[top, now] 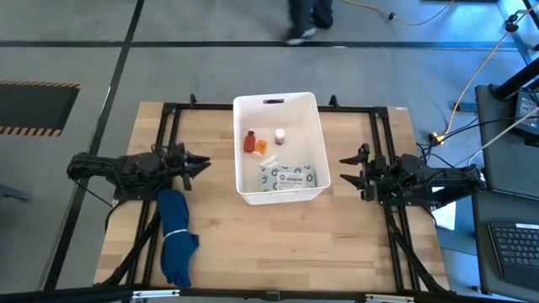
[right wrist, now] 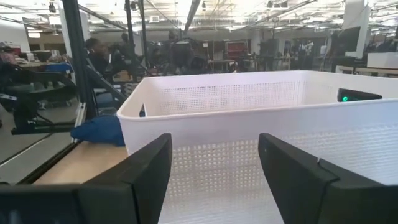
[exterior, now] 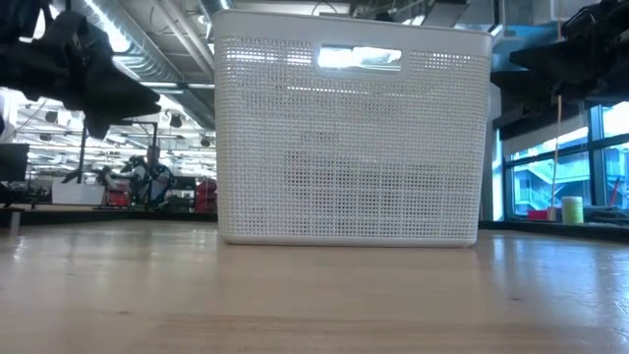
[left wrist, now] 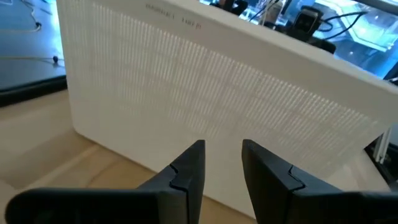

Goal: Pick & place medical supplies in basket/bin
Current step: Return to Home Position

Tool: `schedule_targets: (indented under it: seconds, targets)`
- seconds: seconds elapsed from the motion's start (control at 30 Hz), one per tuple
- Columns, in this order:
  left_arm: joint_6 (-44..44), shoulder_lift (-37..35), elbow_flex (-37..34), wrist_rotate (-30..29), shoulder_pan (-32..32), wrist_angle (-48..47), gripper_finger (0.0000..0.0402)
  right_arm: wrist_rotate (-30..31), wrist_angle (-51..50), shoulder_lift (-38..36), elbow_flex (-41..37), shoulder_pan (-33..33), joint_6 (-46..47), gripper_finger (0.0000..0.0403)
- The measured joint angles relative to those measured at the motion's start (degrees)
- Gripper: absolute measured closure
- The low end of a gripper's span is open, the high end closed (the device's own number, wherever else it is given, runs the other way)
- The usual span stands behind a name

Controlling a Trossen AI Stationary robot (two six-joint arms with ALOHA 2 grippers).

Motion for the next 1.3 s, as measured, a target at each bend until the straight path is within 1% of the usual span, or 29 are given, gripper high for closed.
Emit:
schedule_targets:
  seconds: [0.13,0.27,0.33,0.5,1.3]
  targets:
    - [0.35,0.15,-0.90,-0.90,0.00,1.81,0.0300,0.00,0.01,0.02,0.00,0.00,0.02,0.0162]
    - [2.23,0.10,-0.90,-5.68,0.02,1.71,0.0300,0.04,0.11,0.04,0.00,0.00,-0.08,0.0162]
    - [4.18,0.33,-0.90,-7.01,0.02,1.67,0.0299,0.04,0.15,0.04,0.00,0.00,-0.06,0.0162]
    - [6.50,0.33,-0.90,-7.05,0.02,1.61,0.0300,0.04,0.18,0.04,0.00,0.00,-0.06,0.0162]
    - [6.56,0.37,-0.90,-7.05,0.02,1.54,0.0299,0.02,0.22,0.07,0.00,0.00,-0.04,0.0162]
